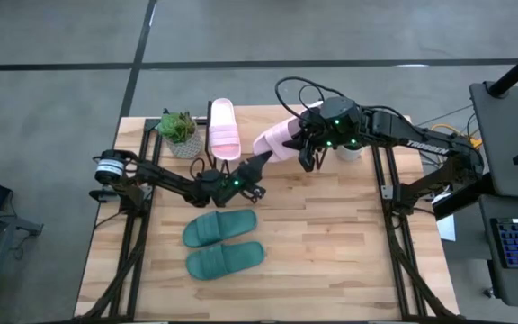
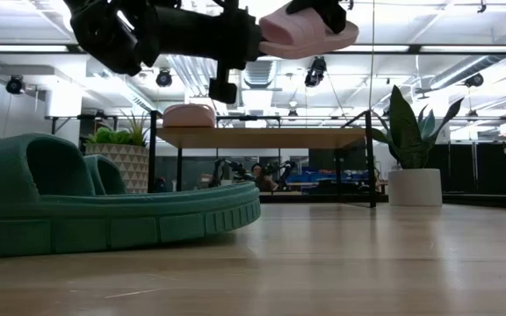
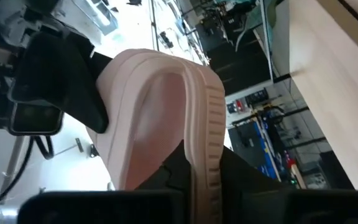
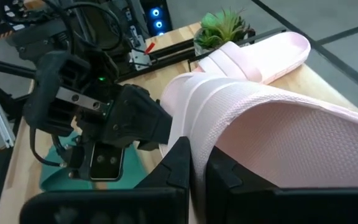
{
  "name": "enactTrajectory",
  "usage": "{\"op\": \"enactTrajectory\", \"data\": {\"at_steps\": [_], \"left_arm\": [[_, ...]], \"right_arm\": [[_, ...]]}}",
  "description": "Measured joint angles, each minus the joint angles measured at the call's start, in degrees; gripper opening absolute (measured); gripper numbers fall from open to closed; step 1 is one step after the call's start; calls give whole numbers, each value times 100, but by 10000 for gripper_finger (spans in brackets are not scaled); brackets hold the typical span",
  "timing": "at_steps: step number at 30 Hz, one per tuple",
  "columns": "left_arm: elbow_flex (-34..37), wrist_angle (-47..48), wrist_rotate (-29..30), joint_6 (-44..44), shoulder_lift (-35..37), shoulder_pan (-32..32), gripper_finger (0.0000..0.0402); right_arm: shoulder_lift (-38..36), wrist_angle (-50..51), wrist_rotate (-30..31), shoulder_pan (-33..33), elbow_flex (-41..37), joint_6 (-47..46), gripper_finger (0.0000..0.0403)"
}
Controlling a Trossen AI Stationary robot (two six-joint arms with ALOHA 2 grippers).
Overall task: Pick and place slides into the shelf
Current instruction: Put the pink slipper on the shelf
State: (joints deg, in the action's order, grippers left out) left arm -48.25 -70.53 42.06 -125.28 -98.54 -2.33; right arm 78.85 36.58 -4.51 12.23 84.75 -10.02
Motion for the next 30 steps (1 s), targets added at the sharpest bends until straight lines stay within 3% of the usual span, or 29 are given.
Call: {"op": "enactTrajectory", "data": {"at_steps": [5, 11, 16, 22, 30], "left_arm": [[-68, -27, 272, 40, 0, 0, 16], [-127, -95, 1219, 736, 11, 0, 16], [-135, -42, 1657, 1283, 15, 10, 16], [-181, 118, 2501, 2395, 17, -20, 15], [-299, 1455, 2427, 5104, 17, -29, 15]], "right_arm": [[0, -232, 57, -3, 0, 411, 31], [-7, -425, 967, -7, 144, 758, 73], [-7, -408, 1359, -18, 430, 1084, 110], [-52, -395, 1712, -9, 693, 1134, 131], [-37, -381, 1788, -9, 728, 1228, 125]]}}
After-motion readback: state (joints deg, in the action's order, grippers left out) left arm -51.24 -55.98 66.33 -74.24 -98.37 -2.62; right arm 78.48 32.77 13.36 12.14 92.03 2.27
